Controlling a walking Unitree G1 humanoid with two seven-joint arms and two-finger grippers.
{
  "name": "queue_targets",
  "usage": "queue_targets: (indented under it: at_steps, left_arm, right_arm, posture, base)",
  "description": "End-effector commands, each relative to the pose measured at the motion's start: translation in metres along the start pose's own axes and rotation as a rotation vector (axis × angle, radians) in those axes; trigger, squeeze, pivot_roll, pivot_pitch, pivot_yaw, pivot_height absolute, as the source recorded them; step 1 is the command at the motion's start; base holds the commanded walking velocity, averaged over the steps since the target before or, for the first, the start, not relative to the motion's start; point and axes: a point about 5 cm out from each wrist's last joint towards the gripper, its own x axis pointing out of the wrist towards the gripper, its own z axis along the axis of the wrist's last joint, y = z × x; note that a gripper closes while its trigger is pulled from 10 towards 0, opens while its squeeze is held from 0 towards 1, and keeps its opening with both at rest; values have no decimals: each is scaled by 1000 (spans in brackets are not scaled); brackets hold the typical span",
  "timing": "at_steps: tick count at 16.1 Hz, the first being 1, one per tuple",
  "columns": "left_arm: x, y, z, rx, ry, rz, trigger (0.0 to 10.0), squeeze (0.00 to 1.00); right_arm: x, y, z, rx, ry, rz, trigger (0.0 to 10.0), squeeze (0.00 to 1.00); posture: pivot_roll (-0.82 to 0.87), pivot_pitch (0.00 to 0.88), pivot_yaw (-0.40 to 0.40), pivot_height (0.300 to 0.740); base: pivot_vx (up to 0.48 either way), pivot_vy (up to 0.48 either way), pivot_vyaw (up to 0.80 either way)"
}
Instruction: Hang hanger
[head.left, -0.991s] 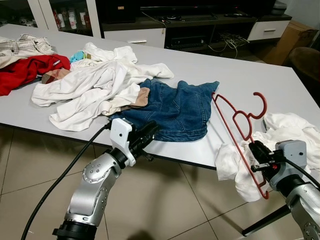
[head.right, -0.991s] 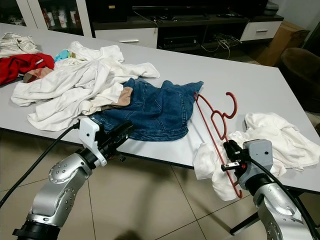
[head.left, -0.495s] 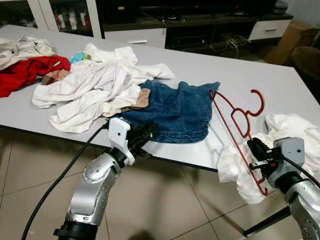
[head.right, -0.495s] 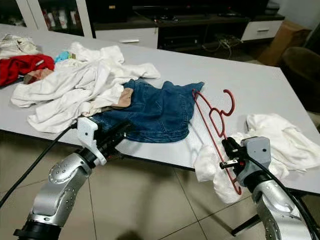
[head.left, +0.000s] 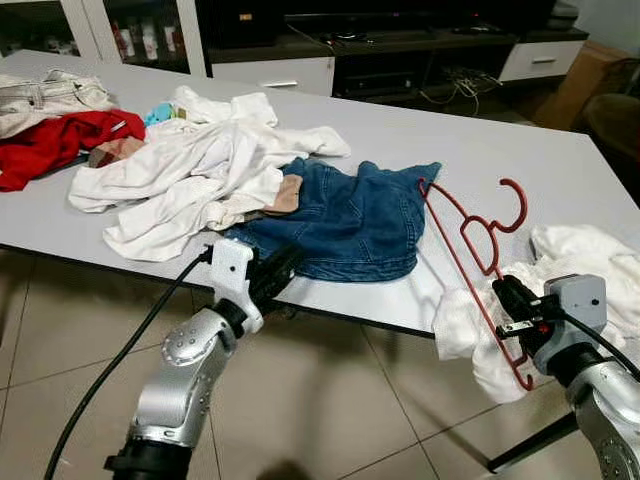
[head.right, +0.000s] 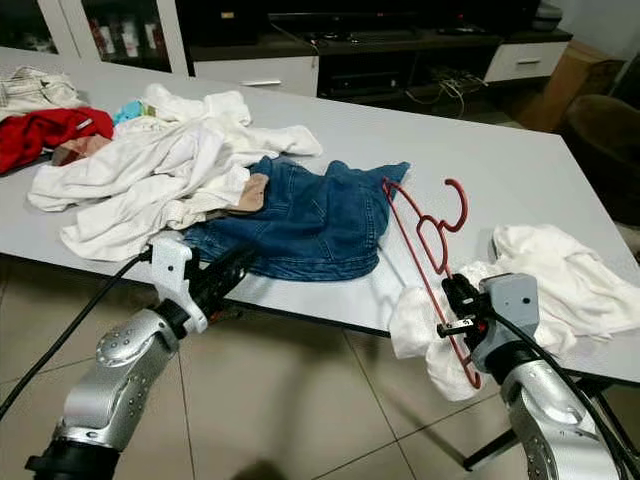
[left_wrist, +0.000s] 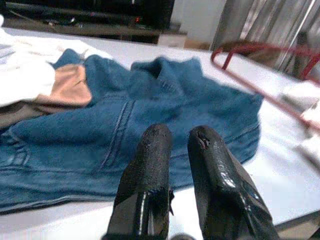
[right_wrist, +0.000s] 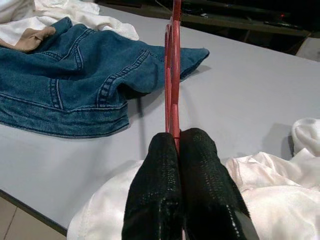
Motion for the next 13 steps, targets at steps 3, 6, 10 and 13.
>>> queue_targets:
  at_steps: [3,6,10,13]
  left_arm:
    - [5,11,10,59,-1,-1,10000,0]
    - [6,15,9,55,-3,30,10000,0]
    - [4,11,1,44,33,28,10000,0]
    - [4,15,0,53,40,40,10000,0]
  right_arm:
    - [4,1,1,-4,-11,2,10000,0]
    - [4,1,1,-5,-13,0,10000,0]
    - [4,1,1,-5,-11,0,10000,0]
    - [6,1,1,-6,-14,3,10000,0]
  posture:
    - [-73,0,-43,740]
    - [-73,0,-43,740]
    - [-72,0,-42,740]
    - [-67,0,-43,740]
  base:
    - [0,0,0]
    - [89,0,0]
    - [420,0,0]
    - [450,0,0]
